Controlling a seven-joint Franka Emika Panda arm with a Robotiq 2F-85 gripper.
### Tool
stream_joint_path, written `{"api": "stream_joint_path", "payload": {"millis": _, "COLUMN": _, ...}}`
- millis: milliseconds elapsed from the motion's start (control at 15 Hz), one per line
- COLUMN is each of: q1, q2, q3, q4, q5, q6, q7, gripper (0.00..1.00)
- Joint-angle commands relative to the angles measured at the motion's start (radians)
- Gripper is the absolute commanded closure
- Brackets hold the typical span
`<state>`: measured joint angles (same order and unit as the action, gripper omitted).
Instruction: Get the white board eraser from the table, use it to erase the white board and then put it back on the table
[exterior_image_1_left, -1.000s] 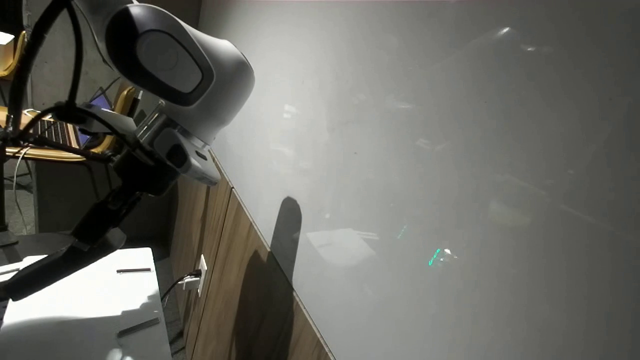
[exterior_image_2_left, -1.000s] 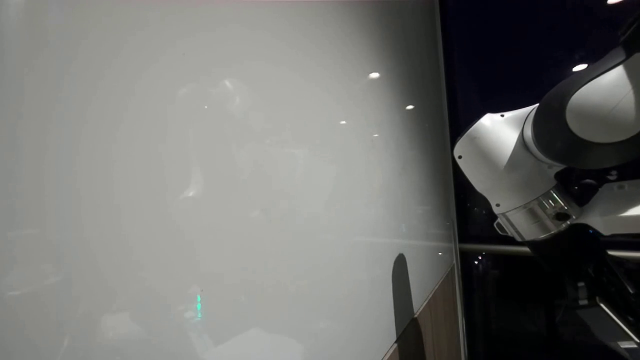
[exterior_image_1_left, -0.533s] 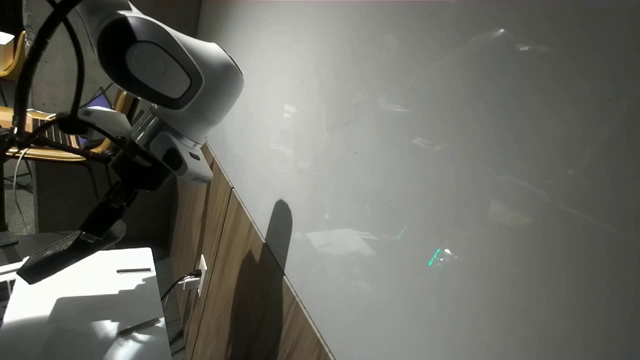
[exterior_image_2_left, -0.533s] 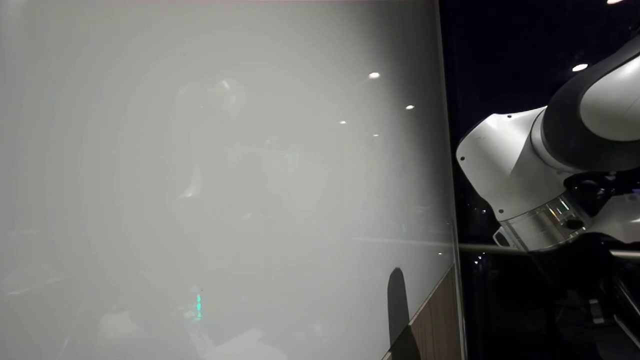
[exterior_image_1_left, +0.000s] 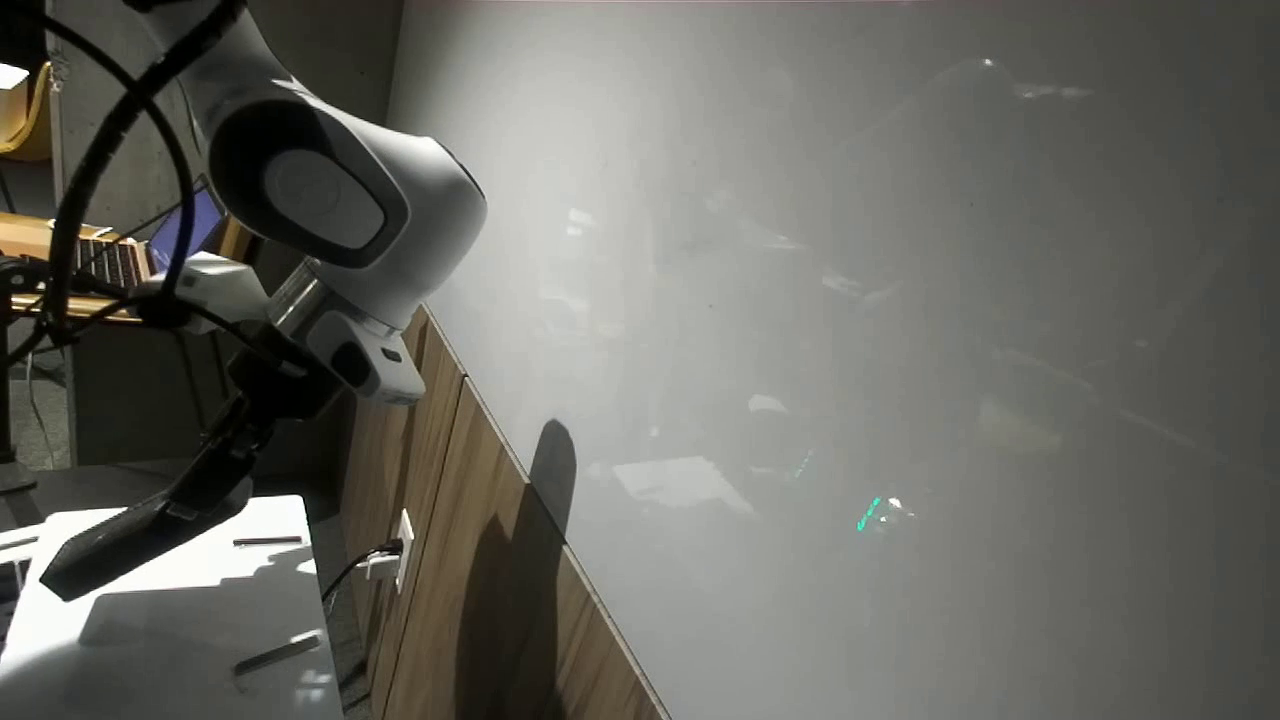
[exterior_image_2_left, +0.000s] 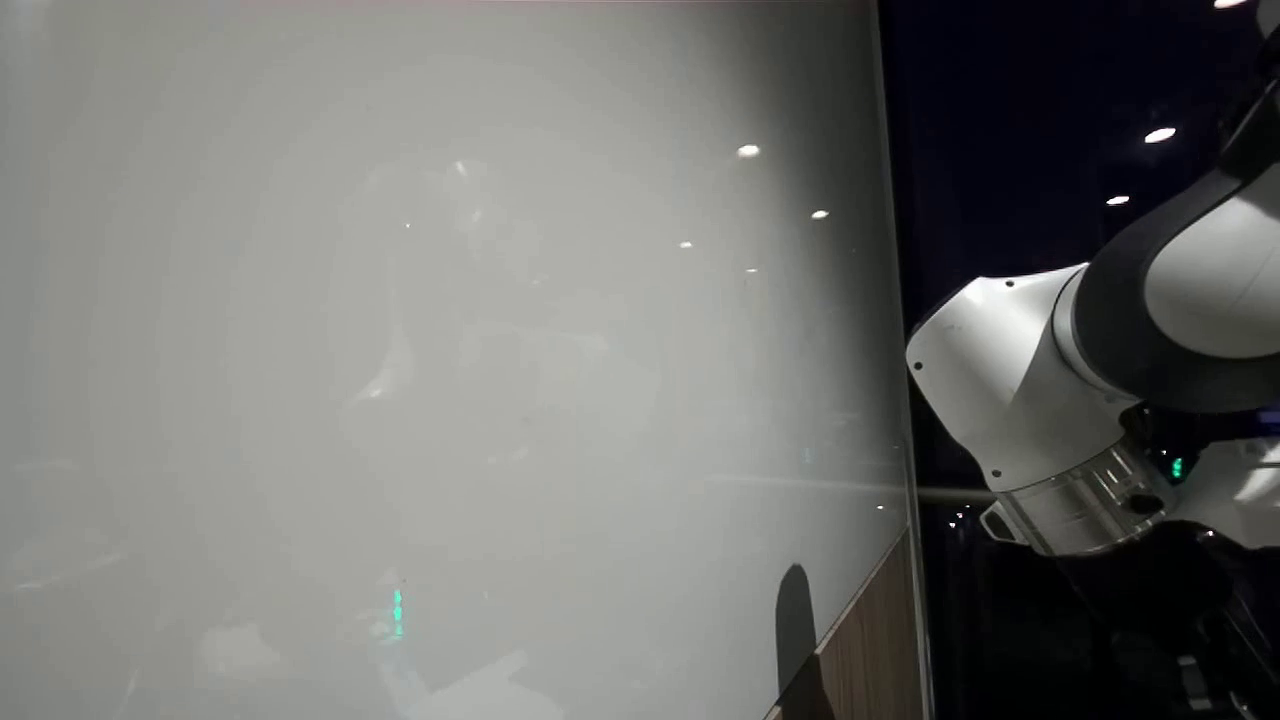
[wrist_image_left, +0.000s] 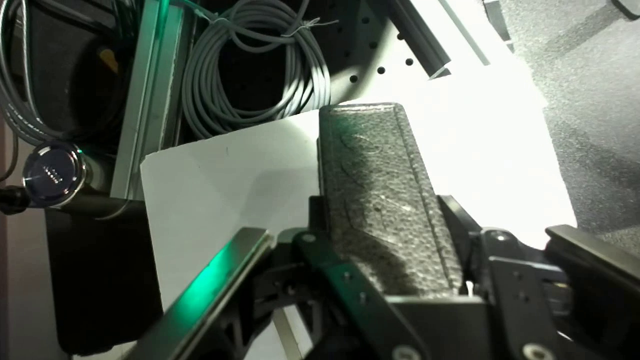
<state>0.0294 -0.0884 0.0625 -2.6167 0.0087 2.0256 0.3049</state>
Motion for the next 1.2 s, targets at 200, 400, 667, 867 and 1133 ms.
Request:
{"api": "stream_joint_path", "payload": {"millis": 200, "q1": 0.003, "q2": 0.059, "q3": -0.006, "q4": 0.002, "q5": -0.004, "q6": 0.034, "q7": -0.005, "gripper": 0.23}}
{"api": "stream_joint_path", "payload": {"millis": 400, "q1": 0.005, "q2": 0.026, "q3": -0.005, "q4": -0.01, "q5": 0.005, "q6": 0.035, "q7": -0.012, "gripper": 0.05}}
{"api": "stream_joint_path", "payload": {"millis": 667, "q1": 0.008, "q2": -0.047, "q3": -0.002, "q4": -0.018, "q5": 0.017, "q6": 0.02, "q7": -0.022, "gripper": 0.0}}
{"api": "stream_joint_path", "payload": {"millis": 867, "q1": 0.003, "q2": -0.12, "q3": -0.009, "q4": -0.018, "q5": 0.027, "q6": -0.008, "q7": -0.048, "gripper": 0.0}}
{"api": "stream_joint_path", "payload": {"millis": 1133, "q1": -0.009, "q2": -0.251, "q3": -0.036, "q4": -0.025, "q5": 0.091, "q6": -0.027, "q7": -0.104, "gripper": 0.0}}
